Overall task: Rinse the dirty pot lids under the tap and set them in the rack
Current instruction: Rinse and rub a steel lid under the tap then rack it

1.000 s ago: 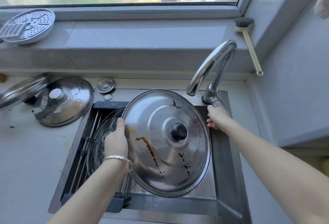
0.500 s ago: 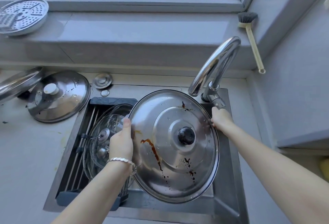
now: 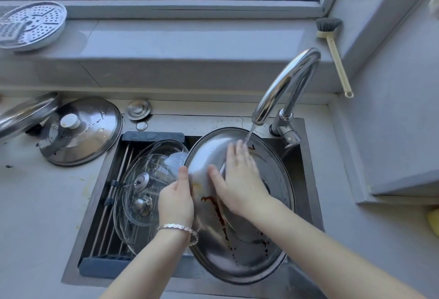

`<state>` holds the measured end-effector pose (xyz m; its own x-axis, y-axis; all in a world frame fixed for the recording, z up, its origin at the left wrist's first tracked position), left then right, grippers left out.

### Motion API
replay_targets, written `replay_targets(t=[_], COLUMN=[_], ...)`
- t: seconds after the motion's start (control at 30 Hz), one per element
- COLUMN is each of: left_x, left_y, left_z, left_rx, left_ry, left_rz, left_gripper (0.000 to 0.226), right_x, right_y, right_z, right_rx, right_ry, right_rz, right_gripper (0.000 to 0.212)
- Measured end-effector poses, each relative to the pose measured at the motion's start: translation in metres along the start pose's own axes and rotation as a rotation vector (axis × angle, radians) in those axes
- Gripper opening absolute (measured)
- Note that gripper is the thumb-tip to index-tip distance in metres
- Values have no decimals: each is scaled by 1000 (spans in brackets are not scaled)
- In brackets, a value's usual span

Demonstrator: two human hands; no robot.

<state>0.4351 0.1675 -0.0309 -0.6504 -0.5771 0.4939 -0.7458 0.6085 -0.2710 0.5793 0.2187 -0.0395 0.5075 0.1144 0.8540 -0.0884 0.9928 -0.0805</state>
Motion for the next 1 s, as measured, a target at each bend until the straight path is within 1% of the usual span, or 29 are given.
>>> replay_targets(t=[0.03, 0.07, 0.1, 0.13, 0.2, 0.23, 0.27, 0.3, 0.37, 0.4, 0.43, 0.47, 0.5, 0.53, 0.57, 0.67, 0.7, 0.73, 0.8, 0.83, 0.87, 0.9, 0.97, 1.0], left_x=[0, 1, 2, 3, 8, 10, 11, 12, 16, 18, 19, 19, 18, 18, 18, 17, 18, 19, 19, 19, 17, 16, 14, 13], left_y=[-2, -4, -5, -6, -8, -8, -9, -7, -1, 2, 4, 4, 2, 0, -2, 0, 1, 2, -1, -4, -6, -7, -7, -7], left_z=[-1, -1, 0, 1, 0, -3, -5, -5, -3, -2, -1, -3, -5, -7, -7, -4, -3, -4, -9, -11, -12, -12, -12, -12], left_rx=[-4, 6, 23, 30, -22, -61, -88, -89, -32, -9, -9, -35, -73, -104, -113, -56, -47, -58, -129, -161, -178, -177, -156, -152], left_ry=[-18, -41, -53, -46, -17, -13, -7, -3, -31, -47, -49, -42, -34, -28, -27, -35, -36, -33, -17, -7, 0, 1, -9, -10], left_rz=[-1, -7, -14, -25, -54, -67, -76, -84, -104, -110, -111, -106, -99, -94, -91, -88, -90, -89, -80, -72, -61, -51, -37, -32], left_gripper=[60, 60, 61, 61, 59, 57, 56, 56, 57, 57, 58, 59, 59, 58, 56, 57, 58, 59, 59, 58, 57, 57, 56, 56], right_x=[-2, -5, -7, -8, -3, -3, -4, -9, -17, -18, -16, -13, -7, -3, -3, -19, -19, -14, 3, 8, 8, 2, -15, -18], right_y=[-4, -4, 1, 10, 28, 31, 30, 26, 9, 3, 8, 20, 29, 33, 34, 19, 18, 25, 41, 43, 42, 37, 25, 23], right_z=[17, 26, 26, 18, -14, -24, -22, -9, 30, 40, 38, 25, 8, -2, -1, 41, 44, 35, 1, -9, -9, -1, 19, 22], right_rx=[111, 171, 155, 61, -276, -397, -407, -312, 0, 99, 101, -10, -176, -299, -311, 47, 100, 48, -240, -339, -352, -287, -97, -38], right_ry=[-14, -32, -37, -32, 6, 26, 30, 35, 82, 92, 90, 84, 82, 83, 74, 43, 44, 53, 60, 61, 59, 55, 48, 38], right_rz=[-16, -17, -12, 4, 44, 64, 75, 62, 23, 0, -21, -37, -37, -27, -19, 10, 7, -9, -51, -52, -38, -15, 36, 42], right_gripper=[80, 81, 80, 79, 77, 77, 77, 77, 79, 79, 78, 76, 75, 74, 75, 75, 75, 74, 73, 73, 72, 72, 74, 74])
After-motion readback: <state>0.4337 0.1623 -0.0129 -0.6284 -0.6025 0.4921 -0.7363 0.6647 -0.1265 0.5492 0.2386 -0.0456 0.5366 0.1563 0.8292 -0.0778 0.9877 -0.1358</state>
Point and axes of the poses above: each hand's wrist, its own y-axis towards the middle knuckle, its own x-axis out of the back of the hand, z = x × y, the point moved 9 cm from there along y, towards the middle knuckle, and after that the axes turned 15 degrees about -z, right-handed, at the moved point
